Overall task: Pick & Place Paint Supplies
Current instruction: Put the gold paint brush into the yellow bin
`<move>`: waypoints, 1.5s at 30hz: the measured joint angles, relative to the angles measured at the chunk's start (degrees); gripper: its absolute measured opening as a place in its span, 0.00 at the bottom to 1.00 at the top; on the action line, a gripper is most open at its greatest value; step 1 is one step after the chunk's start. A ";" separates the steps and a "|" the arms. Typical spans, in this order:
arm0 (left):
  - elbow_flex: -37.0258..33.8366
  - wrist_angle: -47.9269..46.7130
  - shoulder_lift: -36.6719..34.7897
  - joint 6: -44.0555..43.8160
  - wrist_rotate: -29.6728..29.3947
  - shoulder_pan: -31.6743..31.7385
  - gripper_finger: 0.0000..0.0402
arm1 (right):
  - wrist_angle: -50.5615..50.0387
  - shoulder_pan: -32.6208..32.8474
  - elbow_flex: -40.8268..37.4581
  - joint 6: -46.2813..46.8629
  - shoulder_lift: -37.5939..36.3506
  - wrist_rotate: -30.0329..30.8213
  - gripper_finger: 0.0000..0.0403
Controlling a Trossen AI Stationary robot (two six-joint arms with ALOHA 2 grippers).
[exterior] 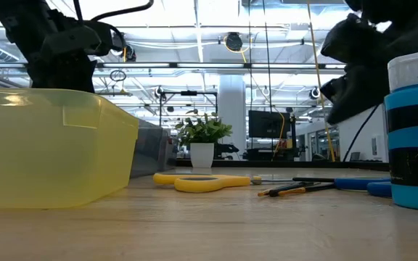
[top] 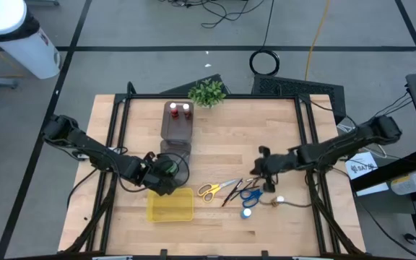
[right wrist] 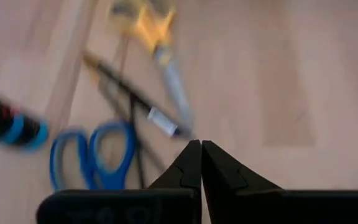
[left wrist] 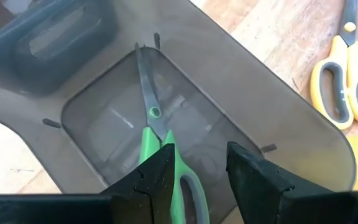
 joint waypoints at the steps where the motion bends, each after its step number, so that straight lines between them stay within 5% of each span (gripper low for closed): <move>1: 0.00 0.03 0.00 0.00 0.12 -0.02 0.39 | -2.52 1.14 1.36 0.29 1.70 -0.06 0.00; 5: 0.00 -0.02 0.00 0.15 0.17 0.00 0.39 | -9.07 5.49 5.12 2.39 7.22 -1.67 0.00; 13: 0.00 0.19 0.00 0.94 0.52 0.00 0.39 | -6.93 9.40 6.23 7.33 14.44 -2.81 0.00; 23: 0.00 1.31 0.00 1.65 0.32 1.85 0.39 | -2.42 7.44 6.44 6.26 22.84 -5.67 0.00; 32: 0.00 1.37 0.00 2.37 0.56 2.87 0.39 | -2.07 4.50 6.01 2.25 20.29 3.34 0.00; 37: 0.00 1.60 0.00 2.54 0.15 2.89 0.39 | -1.29 4.52 6.10 0.65 18.17 15.33 0.00; 45: 0.00 1.73 0.00 2.71 0.10 2.89 0.39 | 3.20 2.95 6.12 1.98 17.88 15.61 0.02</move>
